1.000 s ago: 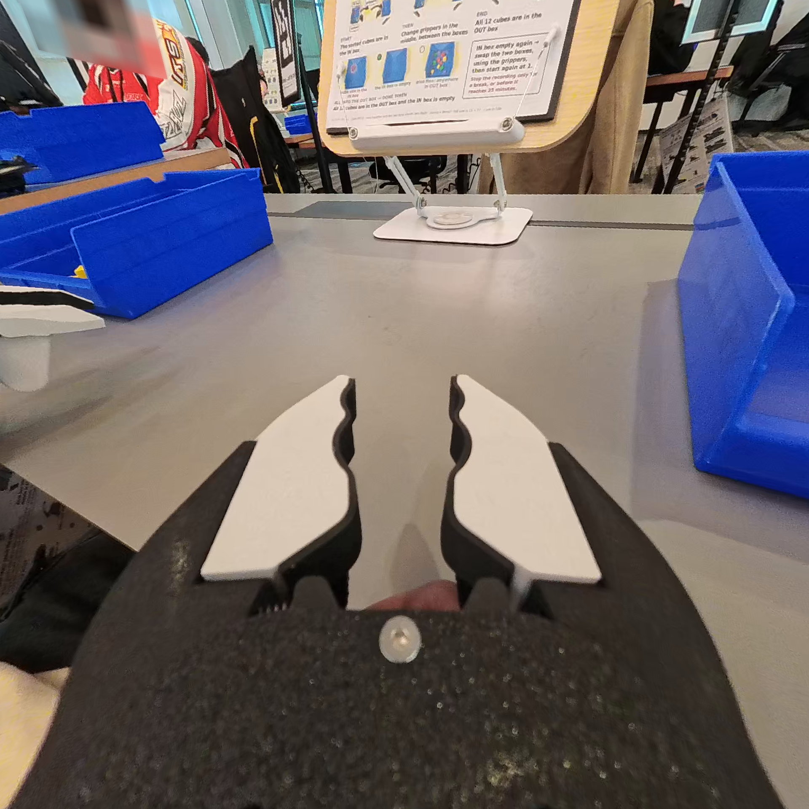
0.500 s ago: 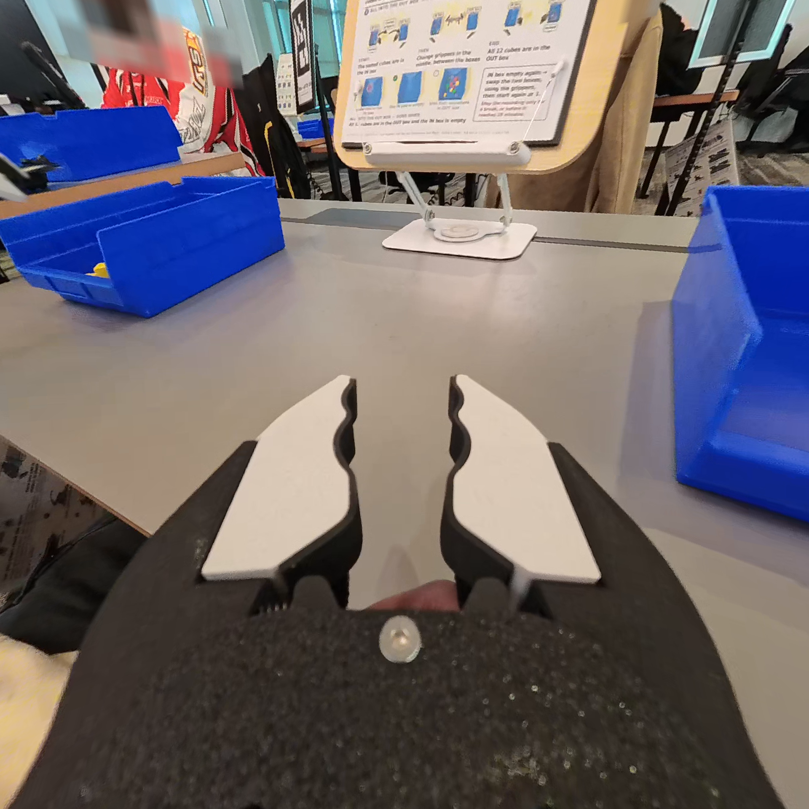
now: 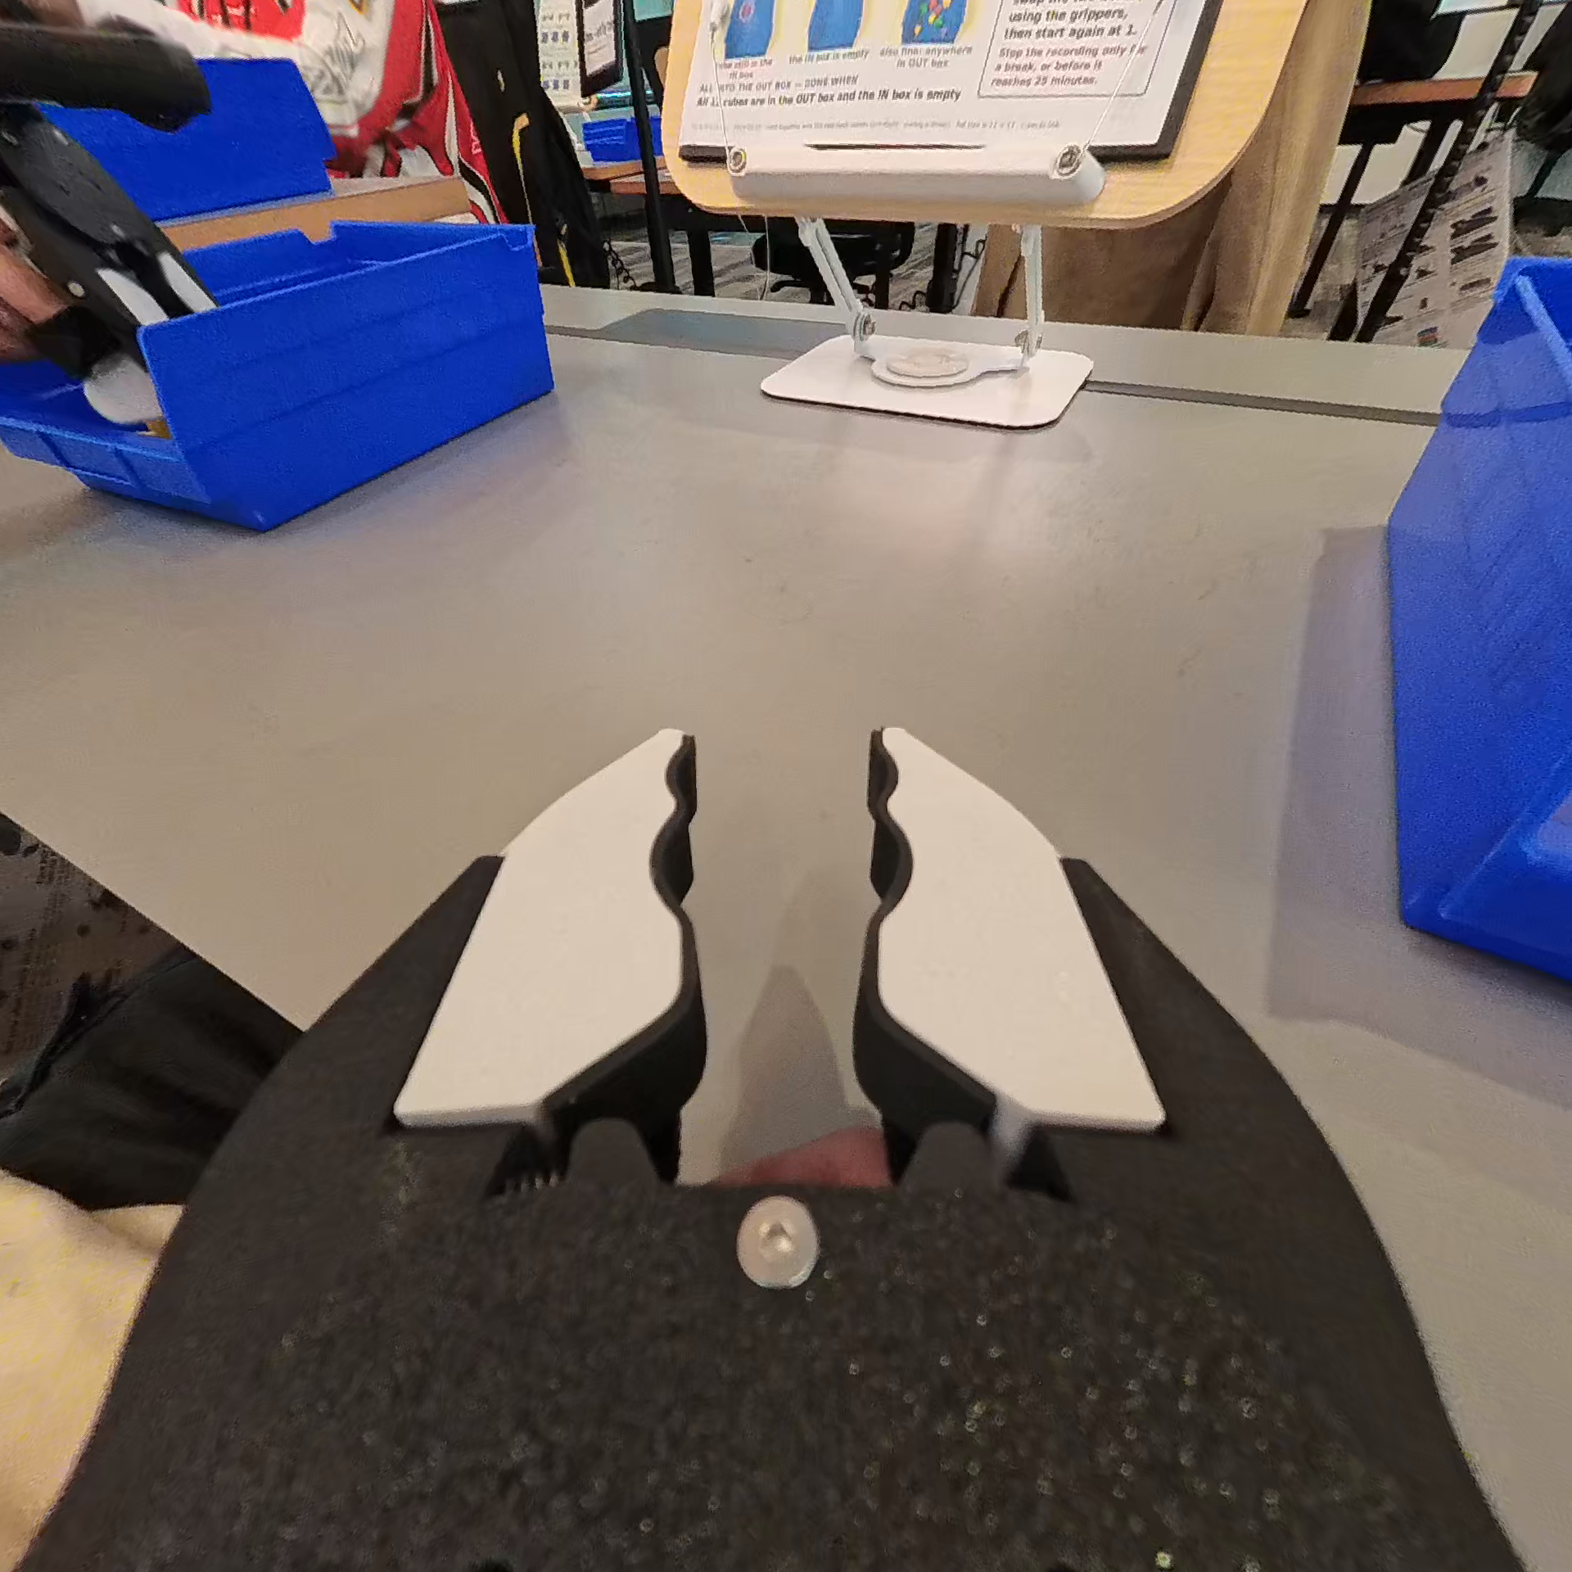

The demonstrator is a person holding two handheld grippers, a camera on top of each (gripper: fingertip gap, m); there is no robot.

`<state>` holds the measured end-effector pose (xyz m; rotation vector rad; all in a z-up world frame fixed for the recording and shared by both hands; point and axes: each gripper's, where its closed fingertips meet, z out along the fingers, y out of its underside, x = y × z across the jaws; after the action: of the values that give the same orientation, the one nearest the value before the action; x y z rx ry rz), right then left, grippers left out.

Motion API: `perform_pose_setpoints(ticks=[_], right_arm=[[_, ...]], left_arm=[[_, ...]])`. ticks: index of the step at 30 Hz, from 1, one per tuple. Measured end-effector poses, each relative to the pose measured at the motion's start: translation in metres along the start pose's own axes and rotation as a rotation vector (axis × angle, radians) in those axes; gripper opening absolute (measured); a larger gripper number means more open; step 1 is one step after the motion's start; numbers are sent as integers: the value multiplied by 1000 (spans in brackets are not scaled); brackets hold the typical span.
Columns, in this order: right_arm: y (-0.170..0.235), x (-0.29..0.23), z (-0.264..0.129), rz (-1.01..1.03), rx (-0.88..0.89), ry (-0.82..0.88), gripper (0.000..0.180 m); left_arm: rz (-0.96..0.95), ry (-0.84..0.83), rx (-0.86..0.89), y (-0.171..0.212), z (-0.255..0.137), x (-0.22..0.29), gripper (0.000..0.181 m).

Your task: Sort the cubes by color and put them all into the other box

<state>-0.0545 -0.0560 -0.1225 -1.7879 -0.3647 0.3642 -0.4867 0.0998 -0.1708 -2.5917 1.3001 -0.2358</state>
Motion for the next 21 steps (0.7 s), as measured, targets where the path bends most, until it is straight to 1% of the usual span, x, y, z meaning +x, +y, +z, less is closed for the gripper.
perform_pose_setpoints(ticks=[1,2,3,4,5,9,11,15,20,21], right_arm=[[0,0,0,3,0,-1,38],[0,0,0,7,-1,-3,38],[1,0,1,9,-4,-5,38],[1,0,1,10,-6,-7,38],[1,0,1,9,-8,-8,38],[1,0,1,3,-7,-5,37],[2,0,1,9,-10,-6,37],[1,1,-1,13,-7,-5,35],[2,1,-1,9,-9,-8,35],[2,0,-1,6,-10,-9,35]], left_arm=[[1,20,-4,-1,2,3,49],[1,38,-7,-2,4,5,44],[7,31,-27,-1,7,4,33],[21,8,-70,5,13,2,10],[35,-10,-88,7,16,0,0],[43,-40,-47,1,19,-3,0],[38,-25,-32,2,18,1,0],[25,-41,15,3,5,2,0],[64,-35,77,-4,-21,10,40],[82,-34,91,-8,-26,12,44]])
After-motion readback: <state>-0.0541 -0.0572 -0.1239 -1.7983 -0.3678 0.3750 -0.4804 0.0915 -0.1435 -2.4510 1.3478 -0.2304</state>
